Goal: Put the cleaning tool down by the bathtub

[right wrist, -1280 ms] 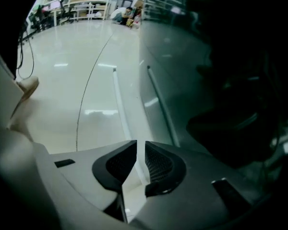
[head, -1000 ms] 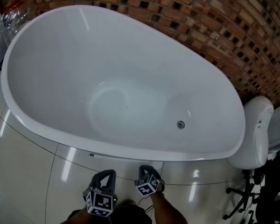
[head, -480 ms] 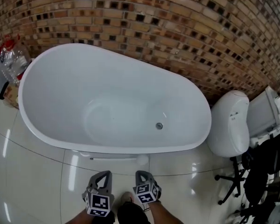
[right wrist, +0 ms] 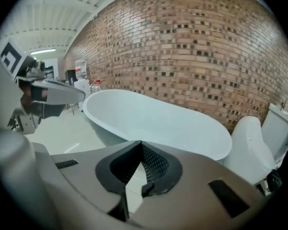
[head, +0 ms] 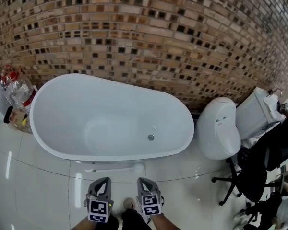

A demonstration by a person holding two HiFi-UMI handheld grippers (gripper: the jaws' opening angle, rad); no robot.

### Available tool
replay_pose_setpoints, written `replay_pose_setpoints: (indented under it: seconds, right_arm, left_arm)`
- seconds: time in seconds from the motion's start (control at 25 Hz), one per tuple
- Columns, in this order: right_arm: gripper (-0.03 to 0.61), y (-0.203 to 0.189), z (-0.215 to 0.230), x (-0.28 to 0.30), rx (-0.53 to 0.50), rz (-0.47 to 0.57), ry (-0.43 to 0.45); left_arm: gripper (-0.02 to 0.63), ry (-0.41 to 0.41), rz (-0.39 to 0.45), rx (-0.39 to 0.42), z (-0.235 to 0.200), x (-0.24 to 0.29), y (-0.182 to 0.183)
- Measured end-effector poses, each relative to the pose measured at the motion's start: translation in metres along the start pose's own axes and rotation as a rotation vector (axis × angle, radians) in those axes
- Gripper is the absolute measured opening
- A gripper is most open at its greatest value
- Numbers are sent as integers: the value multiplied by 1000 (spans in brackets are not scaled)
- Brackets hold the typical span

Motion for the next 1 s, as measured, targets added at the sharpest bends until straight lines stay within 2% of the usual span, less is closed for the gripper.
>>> replay_pose_setpoints:
  seconds: [0.16, 0.48, 0.68, 0.8, 1.0]
  right_arm:
    - [15, 51, 4, -50, 47, 97, -87]
    - [15, 141, -21, -155, 63, 266, -307]
    - [15, 178, -29, -224, 81, 352, -422]
    - [15, 192, -29, -262, 89, 402, -487]
    - [15, 190, -25, -326, 111, 478, -571]
  left_arm:
    - [5, -38, 72, 5, 10, -27, 51]
    - [5, -192, 165, 34, 18, -93, 132]
    - [5, -300, 203, 37, 39, -119, 169]
    - [5, -328, 242, 28, 53, -131, 187]
    - [5, -352, 301, 14, 87, -151, 207]
Point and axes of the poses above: the fingertips, and each gripper's own axes: x forward along the fingers, z to its right, y out of its top, the point moved 4 cm from there along -x, backward along the fingers, and after that the axes turned 8 degrees about z, right-handed, at the moved point
